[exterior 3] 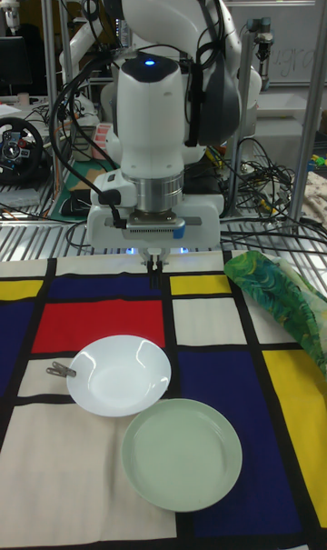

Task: Use a clamp

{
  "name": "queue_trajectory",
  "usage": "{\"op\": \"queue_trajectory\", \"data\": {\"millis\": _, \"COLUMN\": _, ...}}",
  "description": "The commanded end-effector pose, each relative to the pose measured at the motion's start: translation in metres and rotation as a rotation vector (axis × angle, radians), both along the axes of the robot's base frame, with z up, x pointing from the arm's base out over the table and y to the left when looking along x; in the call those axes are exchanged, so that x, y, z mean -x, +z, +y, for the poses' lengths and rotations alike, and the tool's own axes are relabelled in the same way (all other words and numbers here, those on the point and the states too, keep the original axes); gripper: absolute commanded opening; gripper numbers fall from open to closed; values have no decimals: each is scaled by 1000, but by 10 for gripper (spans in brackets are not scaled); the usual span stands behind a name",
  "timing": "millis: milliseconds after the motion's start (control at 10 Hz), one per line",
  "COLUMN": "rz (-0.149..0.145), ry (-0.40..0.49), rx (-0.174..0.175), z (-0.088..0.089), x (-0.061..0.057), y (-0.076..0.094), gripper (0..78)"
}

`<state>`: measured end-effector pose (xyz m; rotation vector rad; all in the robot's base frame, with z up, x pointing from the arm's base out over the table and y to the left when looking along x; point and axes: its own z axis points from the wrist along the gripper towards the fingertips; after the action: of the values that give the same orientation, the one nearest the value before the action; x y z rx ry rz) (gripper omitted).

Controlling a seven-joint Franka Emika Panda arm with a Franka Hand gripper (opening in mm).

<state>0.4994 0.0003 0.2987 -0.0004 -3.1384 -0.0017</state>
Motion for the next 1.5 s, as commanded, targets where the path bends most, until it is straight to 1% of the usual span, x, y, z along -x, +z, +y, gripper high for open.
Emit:
{"op": "queue_trajectory", "data": {"millis": 100, "rz": 40, "ry": 11, "rx": -125, "z": 0, "x": 0, "y": 0, "gripper": 0}}
{"op": "queue_trajectory", "data": {"millis": 200, "rz": 37, "ry": 24, "rx": -65, "z": 0, "x": 0, "y": 0, "gripper": 0}}
{"op": "queue_trajectory", "data": {"millis": 300, "rz": 37, "ry": 25, "rx": -53, "z": 0, "x": 0, "y": 0, "gripper": 0}}
{"op": "queue_trajectory", "data": {"millis": 400, "rz": 38, "ry": 27, "rx": -54, "z": 0, "x": 0, "y": 0, "gripper": 0}}
{"op": "queue_trajectory", "data": {"millis": 600, "rz": 38, "ry": 37, "rx": -59, "z": 0, "x": 0, "y": 0, "gripper": 0}}
{"op": "queue_trajectory", "data": {"millis": 700, "rz": 42, "ry": 57, "rx": -61, "z": 0, "x": 0, "y": 0, "gripper": 0}}
{"op": "queue_trajectory", "data": {"millis": 800, "rz": 44, "ry": 70, "rx": -71, "z": -1, "x": 0, "y": 0, "gripper": 0}}
{"op": "queue_trajectory", "data": {"millis": 900, "rz": 53, "ry": 72, "rx": -107, "z": -5, "x": 0, "y": -1, "gripper": 0}}
{"op": "queue_trajectory", "data": {"millis": 1000, "rz": 56, "ry": 80, "rx": -140, "z": -13, "x": 0, "y": -2, "gripper": 0}}
{"op": "queue_trajectory", "data": {"millis": 1100, "rz": 51, "ry": 88, "rx": -138, "z": -20, "x": -1, "y": -3, "gripper": 0}}
{"op": "queue_trajectory", "data": {"millis": 1300, "rz": 51, "ry": 65, "rx": -137, "z": -22, "x": -6, "y": -3, "gripper": 0}}
{"op": "queue_trajectory", "data": {"millis": 1400, "rz": 55, "ry": 58, "rx": -139, "z": -23, "x": -7, "y": -2, "gripper": 0}}
{"op": "queue_trajectory", "data": {"millis": 1500, "rz": 55, "ry": 57, "rx": -139, "z": -23, "x": -7, "y": -2, "gripper": 0}}
